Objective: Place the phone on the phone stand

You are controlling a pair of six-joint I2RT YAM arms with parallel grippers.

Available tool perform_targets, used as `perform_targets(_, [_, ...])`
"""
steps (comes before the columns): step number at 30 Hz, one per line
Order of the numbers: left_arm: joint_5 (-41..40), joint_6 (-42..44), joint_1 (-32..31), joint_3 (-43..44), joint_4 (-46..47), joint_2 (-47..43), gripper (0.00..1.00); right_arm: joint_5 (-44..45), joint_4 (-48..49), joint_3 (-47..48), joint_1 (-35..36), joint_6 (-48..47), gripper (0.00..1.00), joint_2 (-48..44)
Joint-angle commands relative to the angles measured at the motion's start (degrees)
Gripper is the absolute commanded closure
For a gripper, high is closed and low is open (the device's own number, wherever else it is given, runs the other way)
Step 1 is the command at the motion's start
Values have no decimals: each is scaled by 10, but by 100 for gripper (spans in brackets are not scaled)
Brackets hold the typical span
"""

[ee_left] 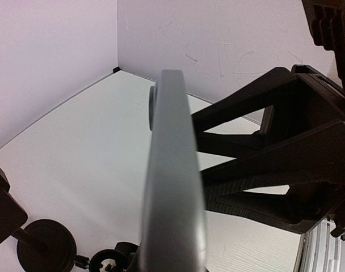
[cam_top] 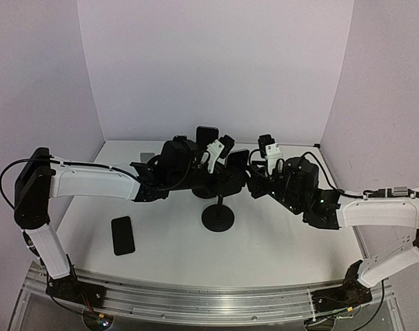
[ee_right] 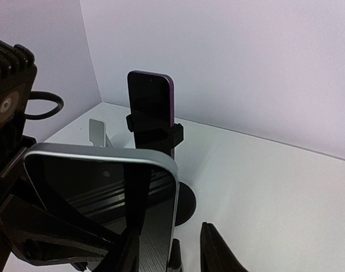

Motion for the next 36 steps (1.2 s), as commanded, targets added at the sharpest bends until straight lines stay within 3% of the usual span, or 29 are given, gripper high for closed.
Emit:
perform_targets(1, [18,22,-2,-69,-171,79,100,-25,11,10,-10,-2,56,-13])
perform_targets(7, [52,43,11,-82,-128,82,100,-68,11,2,-21,16,40,-6])
perform_targets(18, [58,87,22,-124,-37,92,100,-86,10,-1,-22,26,36,-6])
perform_targets(33, [106,143,46,-58,-107,111,100,-109,-24,34,-23,12,31,-22])
perform_targets(36, [130,150,58,-32,-141,110,95,-105,-29,40,-24,10,31,-18])
